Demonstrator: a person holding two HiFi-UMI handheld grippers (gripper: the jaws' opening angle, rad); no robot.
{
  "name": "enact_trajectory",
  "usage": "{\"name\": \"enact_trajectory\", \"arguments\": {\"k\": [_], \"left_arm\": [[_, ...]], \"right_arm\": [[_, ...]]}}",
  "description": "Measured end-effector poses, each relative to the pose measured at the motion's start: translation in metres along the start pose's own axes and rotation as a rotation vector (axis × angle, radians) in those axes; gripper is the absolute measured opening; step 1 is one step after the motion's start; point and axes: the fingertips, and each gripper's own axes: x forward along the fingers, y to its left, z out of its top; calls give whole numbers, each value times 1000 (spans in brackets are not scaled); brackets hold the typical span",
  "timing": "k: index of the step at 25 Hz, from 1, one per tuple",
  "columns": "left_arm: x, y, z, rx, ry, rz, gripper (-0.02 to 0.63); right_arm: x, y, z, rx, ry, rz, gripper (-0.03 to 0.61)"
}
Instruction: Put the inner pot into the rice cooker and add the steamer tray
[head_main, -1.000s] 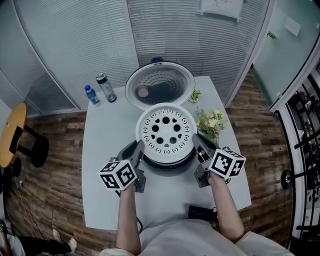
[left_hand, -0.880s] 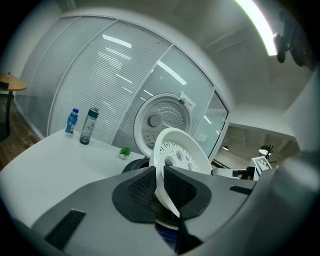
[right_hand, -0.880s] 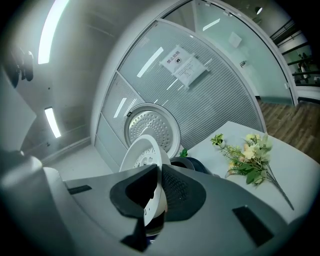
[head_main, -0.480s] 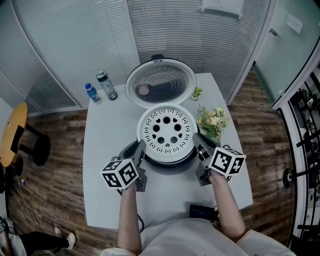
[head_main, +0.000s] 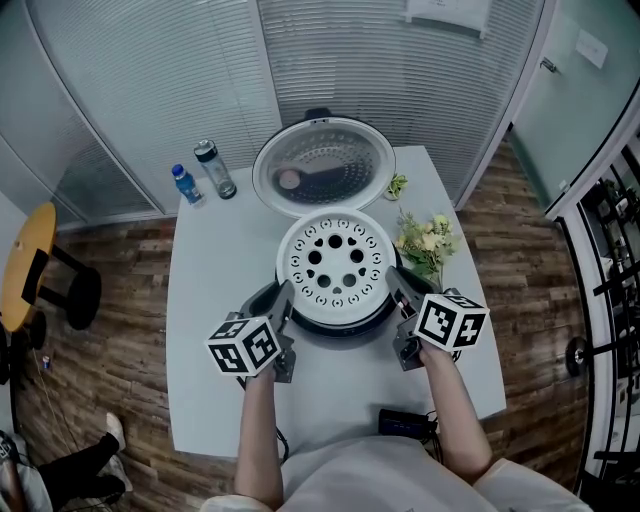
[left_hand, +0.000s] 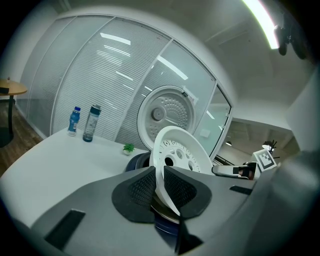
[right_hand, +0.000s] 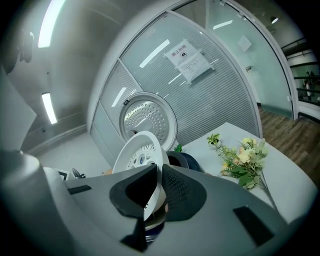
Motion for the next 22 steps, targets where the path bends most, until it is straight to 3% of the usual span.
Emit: {"name": "enact_trajectory", "arguments": {"k": [8, 22], "left_arm": [[4, 2, -6, 35, 24, 13, 54], [10, 3, -10, 77, 65, 52, 69]], "right_arm": [[4, -5, -5, -43, 19, -21, 43], [13, -8, -8, -233, 70, -86, 58]]}}
